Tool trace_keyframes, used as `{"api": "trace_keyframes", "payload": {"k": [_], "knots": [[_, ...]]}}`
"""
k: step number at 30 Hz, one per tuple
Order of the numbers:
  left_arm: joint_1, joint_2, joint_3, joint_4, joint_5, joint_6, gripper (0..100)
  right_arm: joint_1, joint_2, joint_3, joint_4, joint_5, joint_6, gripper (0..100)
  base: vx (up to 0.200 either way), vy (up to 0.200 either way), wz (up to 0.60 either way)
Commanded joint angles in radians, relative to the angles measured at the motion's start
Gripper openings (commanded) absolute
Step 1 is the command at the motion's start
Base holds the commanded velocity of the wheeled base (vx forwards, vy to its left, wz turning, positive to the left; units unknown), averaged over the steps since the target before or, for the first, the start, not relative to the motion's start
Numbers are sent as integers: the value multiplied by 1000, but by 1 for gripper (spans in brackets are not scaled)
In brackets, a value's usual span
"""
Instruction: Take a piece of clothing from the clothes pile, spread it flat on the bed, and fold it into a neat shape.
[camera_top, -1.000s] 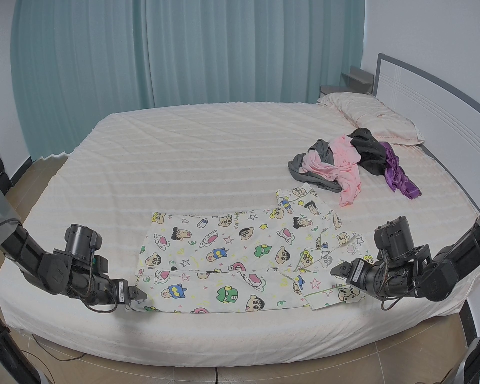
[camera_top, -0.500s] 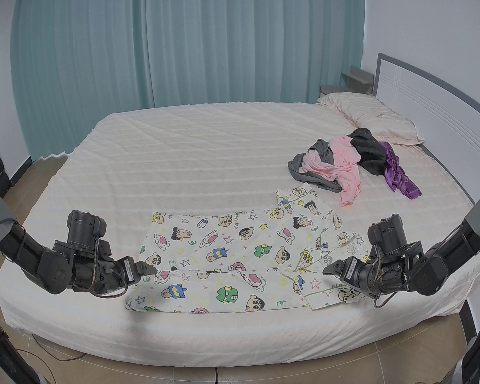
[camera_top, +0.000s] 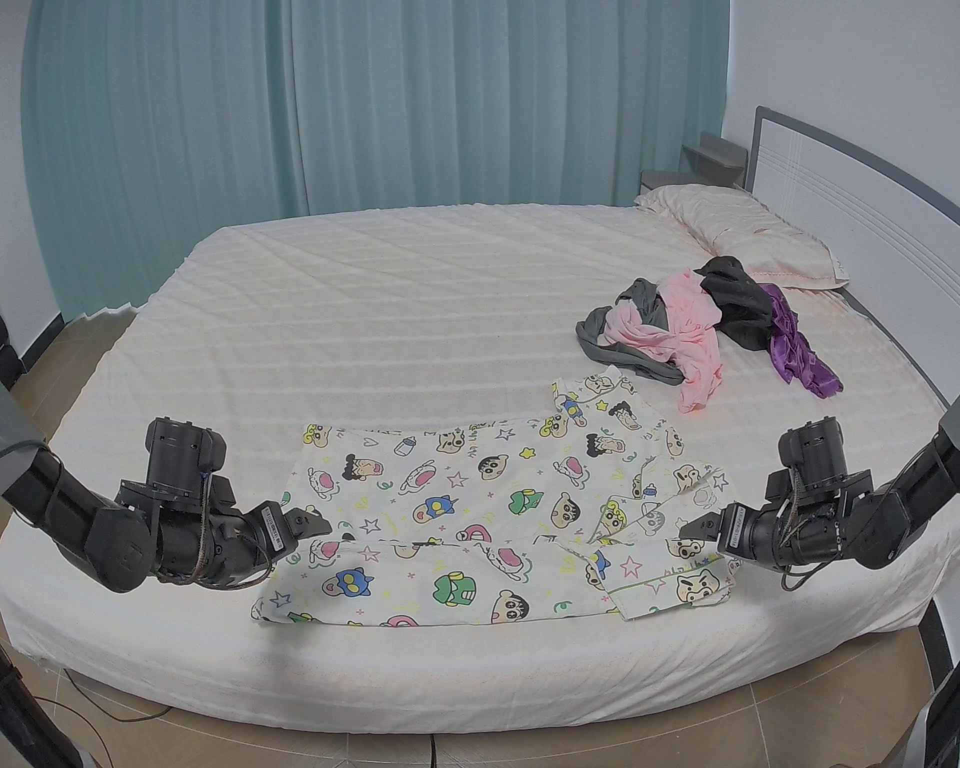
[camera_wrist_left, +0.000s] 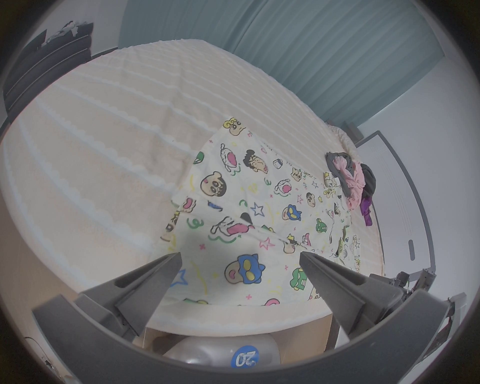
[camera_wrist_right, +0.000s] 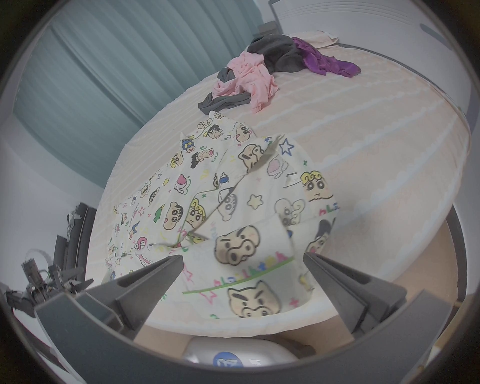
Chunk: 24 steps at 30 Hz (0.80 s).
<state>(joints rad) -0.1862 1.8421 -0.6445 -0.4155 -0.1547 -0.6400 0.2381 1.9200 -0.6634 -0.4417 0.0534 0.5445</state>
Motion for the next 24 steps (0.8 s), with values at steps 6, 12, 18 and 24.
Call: {"api": "trace_keyframes", "payload": {"k": [6, 12, 18, 24], "knots": [[91, 131, -89, -9, -32, 235, 100, -141, 16, 22, -2, 209, -212, 100, 0, 0, 0], [143, 220, -162, 4, -88, 375, 100, -149, 36, 25, -2, 284, -308, 100, 0, 0, 0], [154, 270, -208, 9, -157, 388, 100, -149, 50, 25, -2, 310, -354, 100, 0, 0, 0], [157, 305, -222, 6, -186, 402, 100, -149, 51, 25, -2, 327, -359, 100, 0, 0, 0]]}}
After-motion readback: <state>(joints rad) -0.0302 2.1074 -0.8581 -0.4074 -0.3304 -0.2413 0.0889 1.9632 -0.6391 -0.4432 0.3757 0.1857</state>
